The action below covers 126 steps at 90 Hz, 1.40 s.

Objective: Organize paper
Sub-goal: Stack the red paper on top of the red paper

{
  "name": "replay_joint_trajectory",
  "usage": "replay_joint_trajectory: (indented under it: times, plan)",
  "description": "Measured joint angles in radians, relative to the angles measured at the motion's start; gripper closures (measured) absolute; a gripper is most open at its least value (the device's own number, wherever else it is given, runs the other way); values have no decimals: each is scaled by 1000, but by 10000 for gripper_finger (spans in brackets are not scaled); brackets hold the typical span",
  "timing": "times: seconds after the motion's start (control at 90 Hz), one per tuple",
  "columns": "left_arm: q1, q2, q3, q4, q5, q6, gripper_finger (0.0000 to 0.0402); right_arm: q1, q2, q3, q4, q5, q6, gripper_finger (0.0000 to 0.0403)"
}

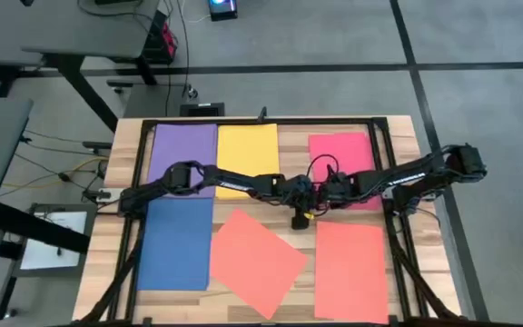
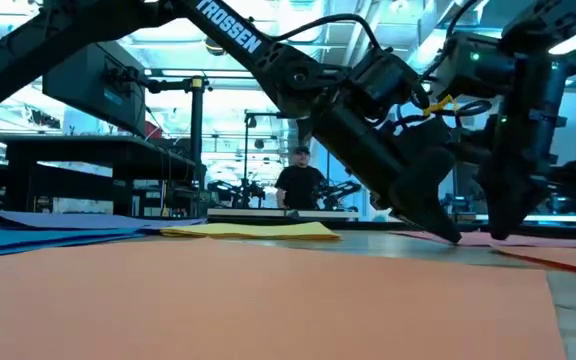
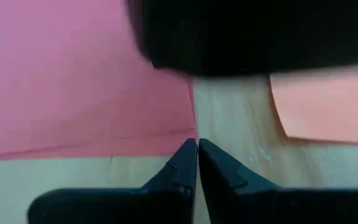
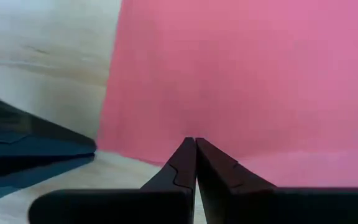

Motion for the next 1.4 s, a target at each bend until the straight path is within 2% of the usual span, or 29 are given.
replay_joint_trajectory:
  times: [0.189, 0.667, 0.844, 0.944, 1.1, 1.211, 1.311, 1.4]
  plan:
    - [0, 0, 0, -8, 0, 13, 401, 2, 43, 1, 41, -2, 0, 403]
    - [0, -1, -6, -5, 4, 32, 401, 1, 46, 0, 94, -5, -43, 403]
    - [0, -2, -4, -2, 3, 32, 401, -2, 7, 0, 67, -10, -46, 403]
    - [2, -5, 6, -15, 1, 35, 401, -6, -20, 21, -15, -10, -30, 403]
    - [1, -5, 69, -149, 1, 67, 401, -6, -60, 61, -151, -10, -61, 403]
    - [2, -7, 154, -303, 6, 84, 401, -15, -92, 92, -206, -11, -122, 403]
    - [12, -21, 239, -472, 7, 83, 401, -54, -111, 120, -233, -11, -210, 403]
    - [33, -65, 254, -585, -4, 81, 401, -113, -146, 128, -232, -12, -298, 403]
